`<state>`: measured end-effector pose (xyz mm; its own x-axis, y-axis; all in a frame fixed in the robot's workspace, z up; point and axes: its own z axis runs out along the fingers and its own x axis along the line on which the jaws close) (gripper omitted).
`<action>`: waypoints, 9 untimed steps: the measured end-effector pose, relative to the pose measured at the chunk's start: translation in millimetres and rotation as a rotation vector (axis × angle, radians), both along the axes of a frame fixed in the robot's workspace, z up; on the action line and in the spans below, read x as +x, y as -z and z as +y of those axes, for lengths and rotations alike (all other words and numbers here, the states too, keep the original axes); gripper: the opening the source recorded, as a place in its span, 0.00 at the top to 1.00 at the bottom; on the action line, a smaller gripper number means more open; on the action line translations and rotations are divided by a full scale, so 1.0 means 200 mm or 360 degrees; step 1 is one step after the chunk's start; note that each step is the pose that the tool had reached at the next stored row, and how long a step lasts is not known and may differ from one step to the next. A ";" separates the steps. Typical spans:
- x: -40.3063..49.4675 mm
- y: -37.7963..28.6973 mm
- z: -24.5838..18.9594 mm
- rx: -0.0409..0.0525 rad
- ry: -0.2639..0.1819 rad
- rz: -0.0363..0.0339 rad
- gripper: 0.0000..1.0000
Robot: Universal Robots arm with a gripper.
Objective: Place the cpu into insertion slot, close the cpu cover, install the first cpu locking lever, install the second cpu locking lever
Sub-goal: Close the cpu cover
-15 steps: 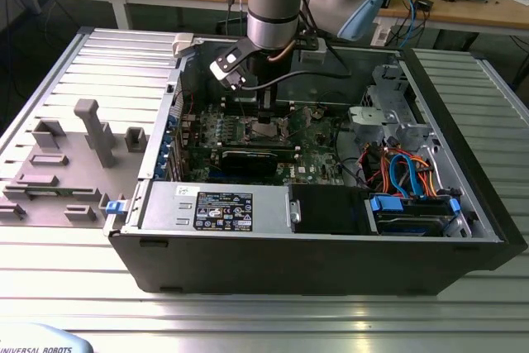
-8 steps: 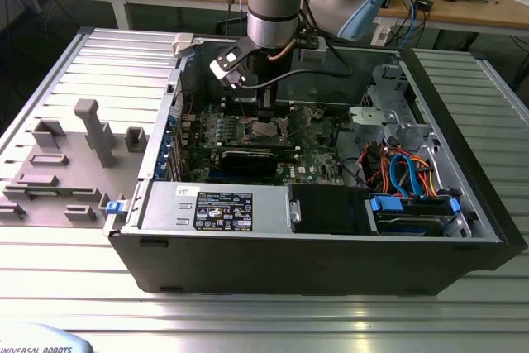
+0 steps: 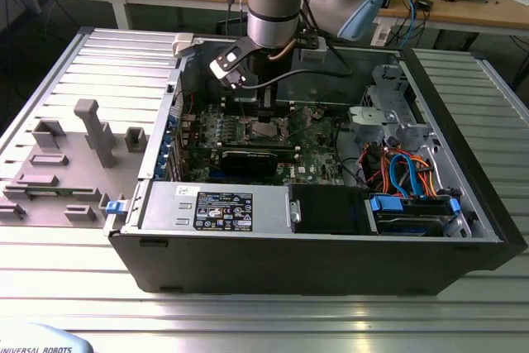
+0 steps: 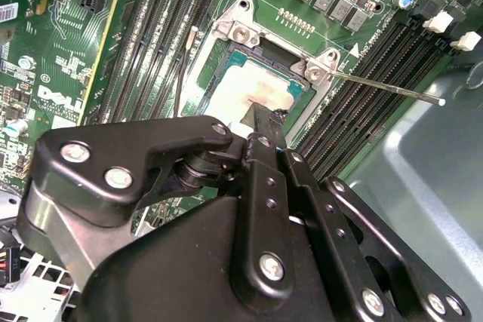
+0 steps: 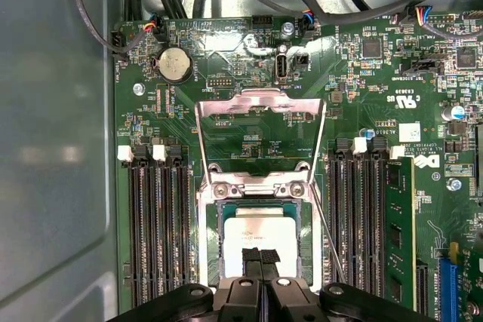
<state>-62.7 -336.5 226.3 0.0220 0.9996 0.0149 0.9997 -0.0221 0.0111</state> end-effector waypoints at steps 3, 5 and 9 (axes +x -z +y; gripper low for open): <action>0.002 0.000 0.000 0.0001 0.0001 0.0001 0.89; 0.003 -0.004 0.001 0.0001 0.0001 0.0002 0.89; 0.003 -0.032 0.000 0.0001 -0.0001 0.0003 0.89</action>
<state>-62.2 -336.4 232.7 0.0217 0.9996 0.0156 0.9997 -0.0218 0.0092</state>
